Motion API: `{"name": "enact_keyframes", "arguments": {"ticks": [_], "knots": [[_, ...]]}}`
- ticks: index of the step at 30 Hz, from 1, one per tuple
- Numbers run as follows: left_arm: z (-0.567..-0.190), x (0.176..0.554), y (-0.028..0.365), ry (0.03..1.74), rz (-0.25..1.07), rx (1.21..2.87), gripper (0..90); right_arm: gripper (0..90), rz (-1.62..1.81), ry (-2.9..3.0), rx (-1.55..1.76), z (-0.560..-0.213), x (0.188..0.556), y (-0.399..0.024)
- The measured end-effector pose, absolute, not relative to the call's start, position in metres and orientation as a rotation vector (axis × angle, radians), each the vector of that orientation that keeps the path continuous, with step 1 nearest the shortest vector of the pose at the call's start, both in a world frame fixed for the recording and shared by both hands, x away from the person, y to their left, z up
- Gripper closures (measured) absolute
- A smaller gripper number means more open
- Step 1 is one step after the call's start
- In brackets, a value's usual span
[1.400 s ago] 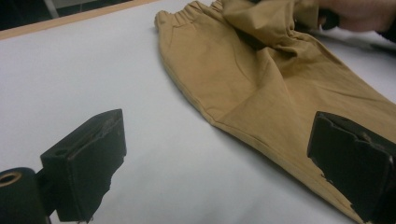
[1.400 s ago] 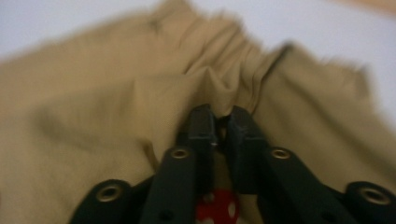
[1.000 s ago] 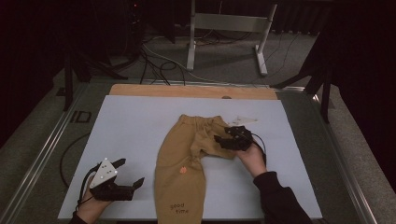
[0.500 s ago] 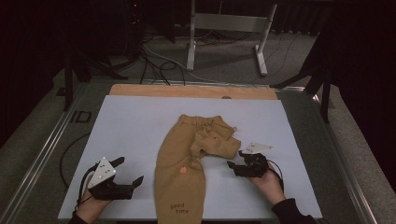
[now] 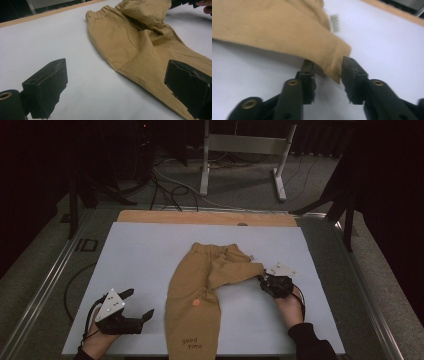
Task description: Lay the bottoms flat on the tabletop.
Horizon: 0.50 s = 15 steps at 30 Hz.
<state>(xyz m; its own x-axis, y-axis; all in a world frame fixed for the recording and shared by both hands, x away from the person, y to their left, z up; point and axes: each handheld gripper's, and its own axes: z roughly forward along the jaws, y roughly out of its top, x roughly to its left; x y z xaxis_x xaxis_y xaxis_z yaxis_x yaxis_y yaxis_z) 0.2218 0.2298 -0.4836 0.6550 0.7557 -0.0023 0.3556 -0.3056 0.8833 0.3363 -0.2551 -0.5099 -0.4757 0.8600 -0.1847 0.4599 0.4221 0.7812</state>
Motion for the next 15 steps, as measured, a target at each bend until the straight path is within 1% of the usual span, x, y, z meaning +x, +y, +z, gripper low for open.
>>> {"name": "enact_keyframes", "arguments": {"ticks": [1, 2, 3, 5, 9, 15], "knots": [[-0.484, 0.222, 0.230, 0.872, 0.524, 1.916, 5.6, 73.8, 0.895, 2.101, 1.123, -0.509, 0.338, -0.257], [-0.484, 0.221, 0.230, 0.872, 0.524, 1.916, 5.6, 81.6, 0.905, 2.102, 1.132, -0.508, 0.338, -0.258], [-0.484, 0.221, 0.230, 0.872, 0.523, 1.915, 5.6, 86.4, 0.905, 2.108, 1.117, -0.507, 0.337, -0.259], [-0.484, 0.222, 0.231, 0.878, 0.519, 1.911, 5.6, 88.5, 0.895, 2.133, 1.082, -0.504, 0.333, -0.260], [-0.484, 0.221, 0.230, 0.873, 0.520, 1.915, 5.6, 88.7, 0.914, 2.154, 1.027, -0.492, 0.315, -0.261], [-0.482, 0.221, 0.230, 0.862, 0.523, 1.914, 5.7, 88.6, 1.012, 2.189, 0.946, -0.455, 0.275, -0.265]]}}
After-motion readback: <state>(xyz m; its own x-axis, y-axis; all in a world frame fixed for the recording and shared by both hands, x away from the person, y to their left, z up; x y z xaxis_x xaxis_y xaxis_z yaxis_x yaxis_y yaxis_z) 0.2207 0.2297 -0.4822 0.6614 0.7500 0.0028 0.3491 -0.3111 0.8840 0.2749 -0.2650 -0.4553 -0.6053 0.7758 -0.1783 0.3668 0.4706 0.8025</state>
